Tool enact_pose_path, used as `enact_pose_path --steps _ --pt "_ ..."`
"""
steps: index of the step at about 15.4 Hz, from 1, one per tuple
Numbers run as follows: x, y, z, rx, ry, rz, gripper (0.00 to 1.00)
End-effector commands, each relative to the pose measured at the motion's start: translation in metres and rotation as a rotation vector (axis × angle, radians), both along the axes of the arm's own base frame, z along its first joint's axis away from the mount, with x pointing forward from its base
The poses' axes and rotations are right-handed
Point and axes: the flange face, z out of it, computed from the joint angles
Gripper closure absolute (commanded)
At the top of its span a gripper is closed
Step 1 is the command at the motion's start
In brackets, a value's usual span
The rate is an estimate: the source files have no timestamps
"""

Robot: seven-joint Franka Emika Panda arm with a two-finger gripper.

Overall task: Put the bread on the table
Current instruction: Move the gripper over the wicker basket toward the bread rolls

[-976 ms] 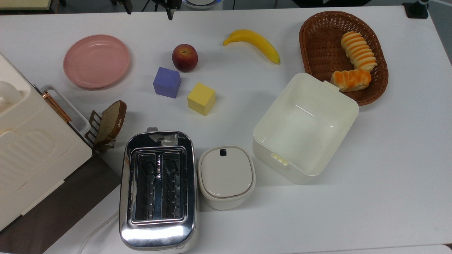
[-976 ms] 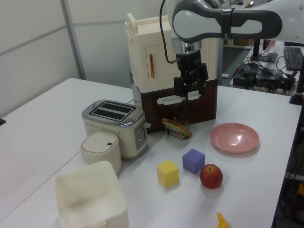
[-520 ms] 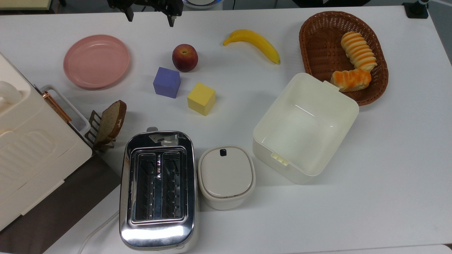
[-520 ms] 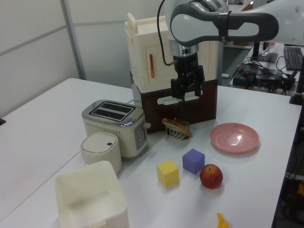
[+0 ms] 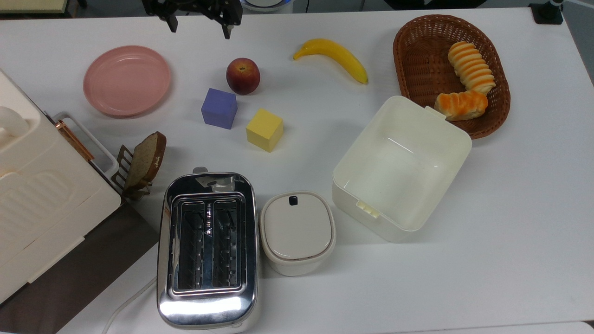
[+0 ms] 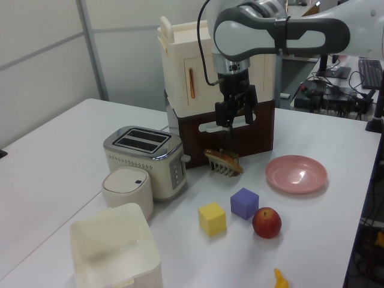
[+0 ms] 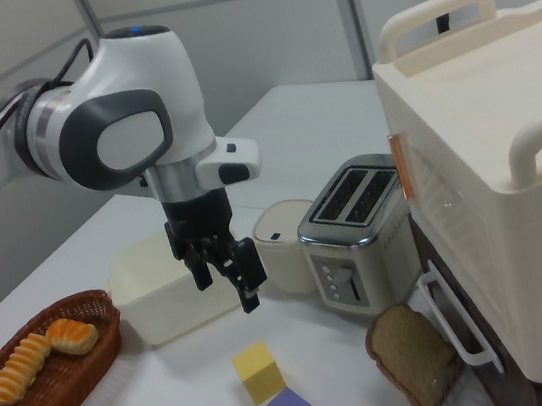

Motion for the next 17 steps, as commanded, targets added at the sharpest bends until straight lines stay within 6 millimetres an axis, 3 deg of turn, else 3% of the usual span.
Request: enact_pose_path --steps 1,8,12,15,17 --pt "0.0 0.008 -0.01 0.021 -0.015 0.027 0.0" --pt "0.002 0.028 -0.02 0.019 -0.005 0.062 0.0" --pt "0.004 0.079 -0.013 0.023 -0.019 0.149 0.0" --pt "0.002 0.141 -0.018 0.045 -0.011 0.401 0.0" --pt "0.001 0.192 -0.033 0.072 0.013 0.555 0.0"
